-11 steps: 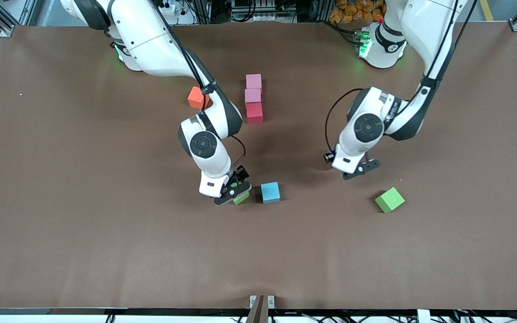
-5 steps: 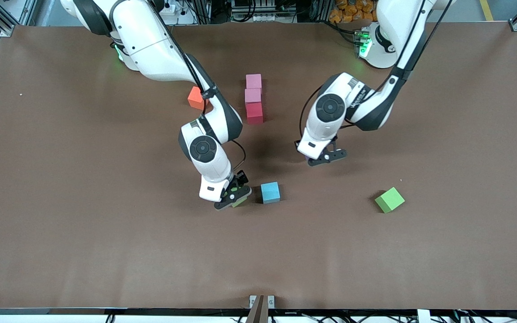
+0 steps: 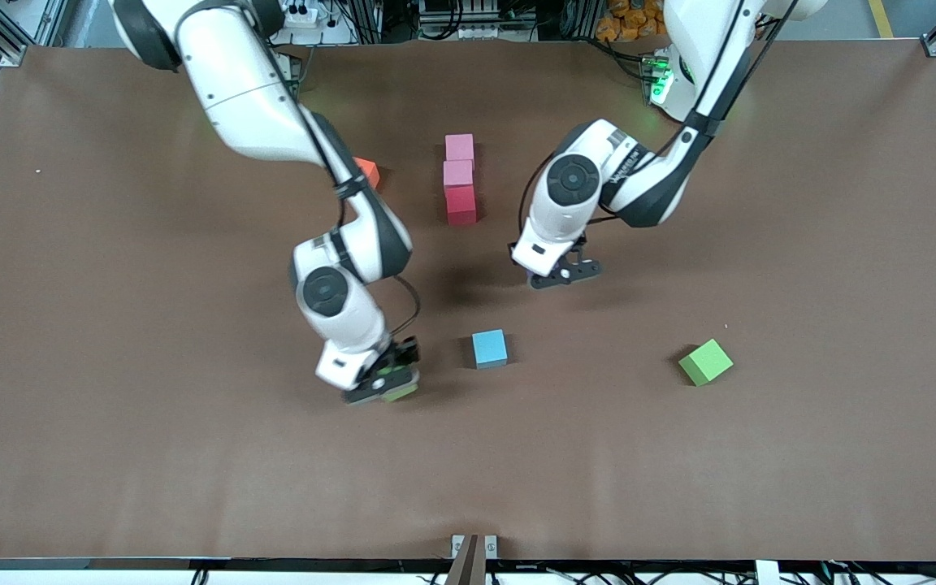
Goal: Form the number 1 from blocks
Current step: 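Line the purple cube up after the red cube with the left gripper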
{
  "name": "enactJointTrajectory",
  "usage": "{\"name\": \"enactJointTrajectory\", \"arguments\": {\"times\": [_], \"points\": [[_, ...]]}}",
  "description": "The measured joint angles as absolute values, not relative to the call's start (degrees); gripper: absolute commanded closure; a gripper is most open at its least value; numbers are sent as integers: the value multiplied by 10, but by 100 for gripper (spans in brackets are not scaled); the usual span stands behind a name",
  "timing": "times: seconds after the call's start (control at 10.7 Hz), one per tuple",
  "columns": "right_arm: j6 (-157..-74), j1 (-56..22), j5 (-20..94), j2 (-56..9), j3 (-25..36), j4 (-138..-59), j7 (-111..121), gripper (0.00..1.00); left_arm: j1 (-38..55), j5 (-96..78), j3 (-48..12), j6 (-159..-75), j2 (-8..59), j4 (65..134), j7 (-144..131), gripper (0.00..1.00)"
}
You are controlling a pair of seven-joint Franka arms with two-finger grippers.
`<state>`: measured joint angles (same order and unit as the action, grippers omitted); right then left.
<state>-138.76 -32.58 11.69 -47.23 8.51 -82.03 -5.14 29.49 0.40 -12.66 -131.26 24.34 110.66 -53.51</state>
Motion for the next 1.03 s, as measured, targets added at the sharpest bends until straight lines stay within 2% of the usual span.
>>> {"name": "enactJointTrajectory", "arguments": {"times": [0.47,0.65,1.03], "points": [[-1379,-252,117,-463,88,-820,-107,100,396,4,-121,-1313,335,1010,-543,100],[-1378,-234,117,-463,89,-820,-107,100,415,4,-118,-1313,365,998,-543,100],[-1376,-217,117,-464,89,-822,-107,100,423,4,-117,-1312,370,989,-540,100]]}}
